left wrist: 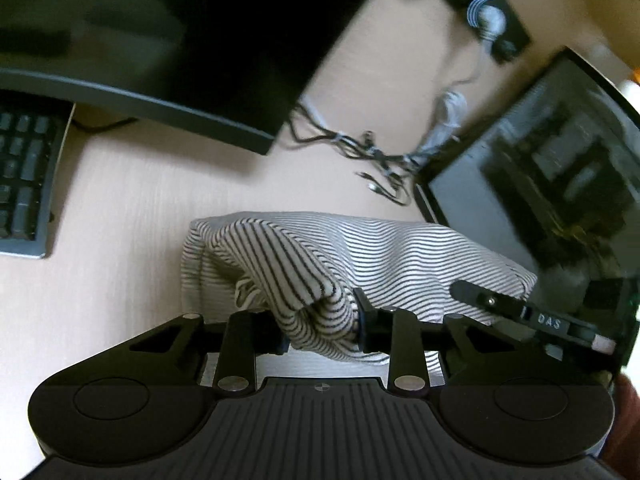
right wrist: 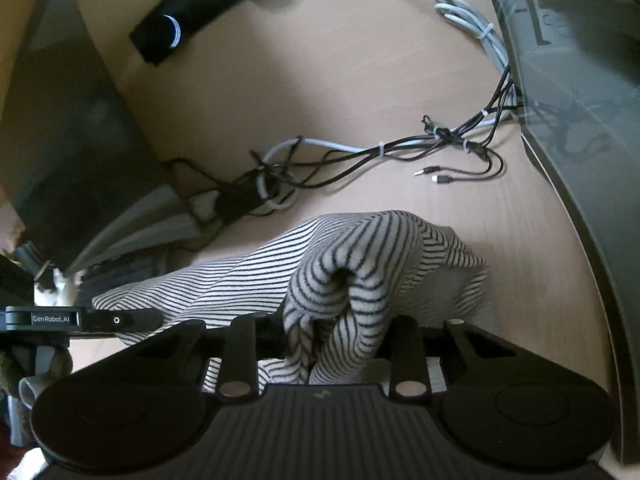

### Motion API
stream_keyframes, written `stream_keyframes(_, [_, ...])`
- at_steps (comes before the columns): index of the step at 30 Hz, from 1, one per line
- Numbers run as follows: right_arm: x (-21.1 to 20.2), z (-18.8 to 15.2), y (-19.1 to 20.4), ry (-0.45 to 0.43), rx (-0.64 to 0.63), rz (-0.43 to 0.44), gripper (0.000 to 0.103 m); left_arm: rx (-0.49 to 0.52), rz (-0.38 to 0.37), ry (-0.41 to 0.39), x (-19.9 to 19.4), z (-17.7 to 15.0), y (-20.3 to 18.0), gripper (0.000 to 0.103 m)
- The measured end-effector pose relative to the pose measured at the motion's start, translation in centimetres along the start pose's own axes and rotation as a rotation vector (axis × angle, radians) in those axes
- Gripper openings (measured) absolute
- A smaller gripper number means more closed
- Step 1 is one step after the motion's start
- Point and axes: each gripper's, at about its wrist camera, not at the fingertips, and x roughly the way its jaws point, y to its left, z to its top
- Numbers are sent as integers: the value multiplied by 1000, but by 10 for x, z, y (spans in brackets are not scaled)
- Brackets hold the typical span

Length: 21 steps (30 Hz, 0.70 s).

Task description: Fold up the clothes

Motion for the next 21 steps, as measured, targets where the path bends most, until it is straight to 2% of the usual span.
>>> stream_keyframes(4, [-6,-39,-4,64,10,-3,30,27,31,61,-1,-35,3,35])
stream_keyframes(7, [8,-69,-16,139,45,-69,36,40,137,141,13,-59,9,39])
stream_keyframes(8, [7,-73,-17,135,54,-78,36,56,159,141,14,-62,7,40])
stream_keyframes(13, [-17,-69,-10,67,5,-153,54,159,212,102,8,-64,-11,46])
stream_keyframes(14, [-23,-65,-9,45,-11,-175,55,164,215,97,6,-64,-12,46])
stream_keyframes(19, [-50,-50,8,-87,-87,-220,53,177,221,71,-4,-64,-16,48])
stream_keyframes(21, [-51,-47,21,-125,-132,-215,40,182,223,61,-9,-64,-17,48])
